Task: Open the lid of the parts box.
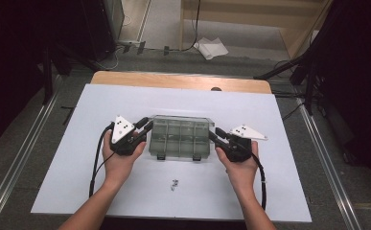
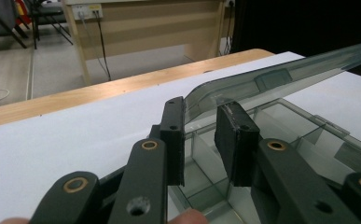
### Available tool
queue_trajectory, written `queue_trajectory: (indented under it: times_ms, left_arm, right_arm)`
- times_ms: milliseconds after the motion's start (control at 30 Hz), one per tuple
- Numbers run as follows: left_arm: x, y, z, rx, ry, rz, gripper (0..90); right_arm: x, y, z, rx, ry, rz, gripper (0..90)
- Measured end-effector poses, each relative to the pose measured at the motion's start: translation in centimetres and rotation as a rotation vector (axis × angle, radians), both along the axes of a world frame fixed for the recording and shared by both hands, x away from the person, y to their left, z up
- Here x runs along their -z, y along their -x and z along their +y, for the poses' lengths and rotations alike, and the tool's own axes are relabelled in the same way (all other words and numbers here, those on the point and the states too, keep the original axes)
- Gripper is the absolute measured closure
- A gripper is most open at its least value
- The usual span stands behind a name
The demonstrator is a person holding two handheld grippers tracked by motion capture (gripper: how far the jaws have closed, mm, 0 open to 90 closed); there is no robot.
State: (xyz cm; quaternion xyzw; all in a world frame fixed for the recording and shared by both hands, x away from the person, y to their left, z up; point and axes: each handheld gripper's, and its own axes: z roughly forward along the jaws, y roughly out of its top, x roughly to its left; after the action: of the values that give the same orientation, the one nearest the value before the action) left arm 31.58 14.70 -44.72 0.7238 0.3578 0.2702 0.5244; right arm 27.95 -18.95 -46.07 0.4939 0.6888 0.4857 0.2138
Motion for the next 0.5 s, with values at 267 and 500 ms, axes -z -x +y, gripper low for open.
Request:
queue_trajectory:
  times_ms: [267, 500]
  left_arm:
    - [0.1, -0.6, 0.0, 0.000, 0.007, 0.003, 75.1]
    - [-0.1, -1.3, -0.1, -0.008, 0.018, -0.006, 77.5]
  right_arm:
    - [-0.8, -1.3, 0.0, 0.012, 0.018, -0.043, 65.4]
    - [-1.1, -1.9, 0.3, 0.016, 0.028, -0.075, 76.4]
